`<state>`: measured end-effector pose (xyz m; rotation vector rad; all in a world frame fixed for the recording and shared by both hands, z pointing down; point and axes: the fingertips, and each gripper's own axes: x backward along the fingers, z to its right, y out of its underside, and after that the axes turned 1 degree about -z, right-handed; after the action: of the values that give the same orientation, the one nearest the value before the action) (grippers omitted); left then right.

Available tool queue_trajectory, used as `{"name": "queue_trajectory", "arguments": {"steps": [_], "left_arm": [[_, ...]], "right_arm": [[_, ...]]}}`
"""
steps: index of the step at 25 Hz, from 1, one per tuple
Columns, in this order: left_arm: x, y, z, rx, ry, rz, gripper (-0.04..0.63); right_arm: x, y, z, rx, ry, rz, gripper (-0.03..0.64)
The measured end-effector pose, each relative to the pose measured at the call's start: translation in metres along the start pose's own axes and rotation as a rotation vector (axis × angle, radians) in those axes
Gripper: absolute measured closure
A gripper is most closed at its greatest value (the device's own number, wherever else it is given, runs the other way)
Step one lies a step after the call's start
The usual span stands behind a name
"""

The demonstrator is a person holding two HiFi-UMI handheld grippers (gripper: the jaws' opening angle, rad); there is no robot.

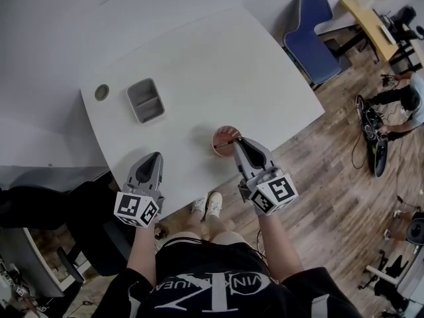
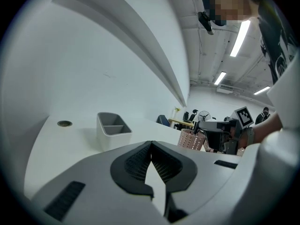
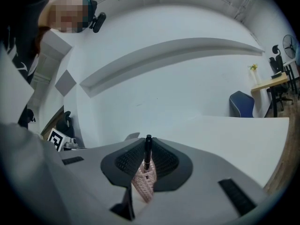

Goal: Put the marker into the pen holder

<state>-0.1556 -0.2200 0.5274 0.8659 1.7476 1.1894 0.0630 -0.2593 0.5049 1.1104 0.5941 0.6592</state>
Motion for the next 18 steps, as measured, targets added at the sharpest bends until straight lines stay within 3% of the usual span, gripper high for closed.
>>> {"name": "queue_trajectory", "arguments": {"steps": [16, 18], "left_arm": [[0.0012, -0.0019, 0.0084, -0.009, 0.013, -0.009, 0.579], [0.0012, 0.0003, 0.0103, -0.006, 0.014, -0.012, 0.579]], "right_arm": [[0.0030, 0.0032, 0.0014, -0.011, -0.019, -0.010, 0.557], [0.0043, 0.0031, 0.0019, -0.017, -0.022, -0.007, 0.527]]}}
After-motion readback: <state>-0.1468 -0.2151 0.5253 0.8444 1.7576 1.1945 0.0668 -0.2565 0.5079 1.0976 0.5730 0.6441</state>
